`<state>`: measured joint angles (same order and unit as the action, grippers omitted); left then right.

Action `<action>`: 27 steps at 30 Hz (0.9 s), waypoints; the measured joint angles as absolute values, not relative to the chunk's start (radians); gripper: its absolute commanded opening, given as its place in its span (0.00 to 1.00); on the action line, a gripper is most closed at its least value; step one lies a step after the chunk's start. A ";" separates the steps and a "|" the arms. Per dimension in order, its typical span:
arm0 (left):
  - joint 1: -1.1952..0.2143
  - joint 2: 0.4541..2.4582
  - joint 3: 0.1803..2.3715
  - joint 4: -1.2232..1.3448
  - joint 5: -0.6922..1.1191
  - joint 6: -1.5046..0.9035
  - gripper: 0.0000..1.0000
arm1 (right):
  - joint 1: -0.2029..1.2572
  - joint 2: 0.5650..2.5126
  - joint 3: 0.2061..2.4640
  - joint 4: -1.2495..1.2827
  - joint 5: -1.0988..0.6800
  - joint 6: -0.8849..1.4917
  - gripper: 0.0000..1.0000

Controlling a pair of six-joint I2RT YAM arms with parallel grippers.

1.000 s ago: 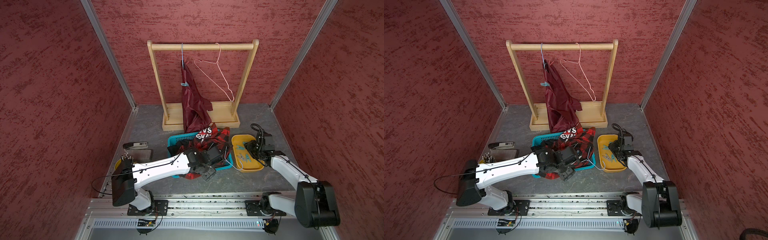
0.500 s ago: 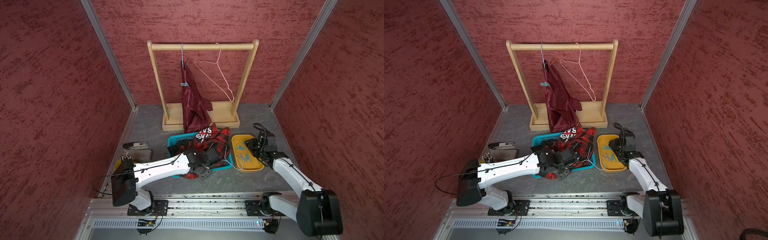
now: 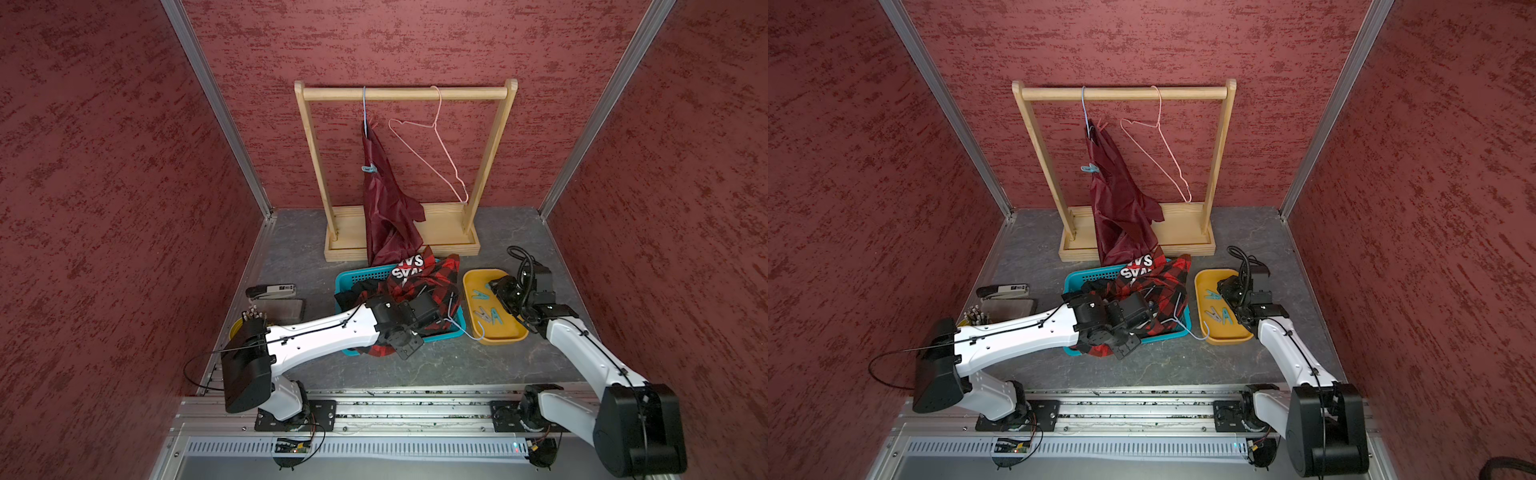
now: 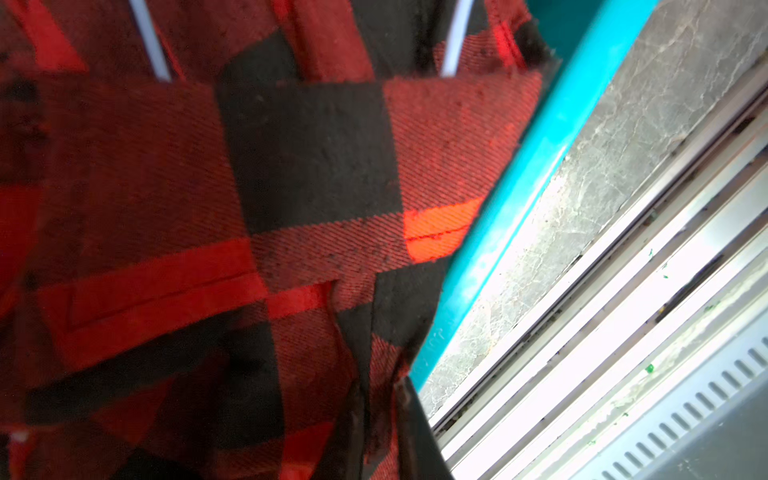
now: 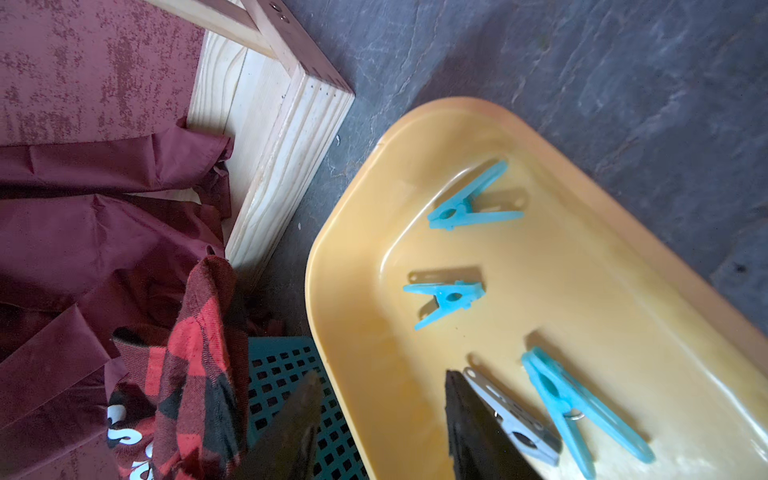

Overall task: Remove the clothespins securing long-sleeve shirts to the hanger
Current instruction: Remove the long-sleeve shirt from the hanger.

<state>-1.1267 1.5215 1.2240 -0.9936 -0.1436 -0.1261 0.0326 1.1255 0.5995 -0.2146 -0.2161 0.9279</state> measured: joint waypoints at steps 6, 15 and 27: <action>-1.110 1.516 1.233 -1.000 -0.138 -0.126 0.00 | 0.033 1.124 0.599 -0.214 -0.240 0.931 0.57; -0.911 1.450 1.289 -1.023 -0.039 -0.157 0.00 | 0.033 1.124 0.701 -0.239 -0.302 0.909 0.72; -0.590 1.389 1.337 -1.000 0.208 -0.206 0.00 | 0.130 1.056 0.766 -0.331 -0.329 0.768 0.79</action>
<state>-0.5900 1.3891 1.3373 -1.0004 0.2081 -0.2058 0.1299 1.0565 0.7658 -0.3313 -0.3290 0.7677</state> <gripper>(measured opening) 0.054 0.790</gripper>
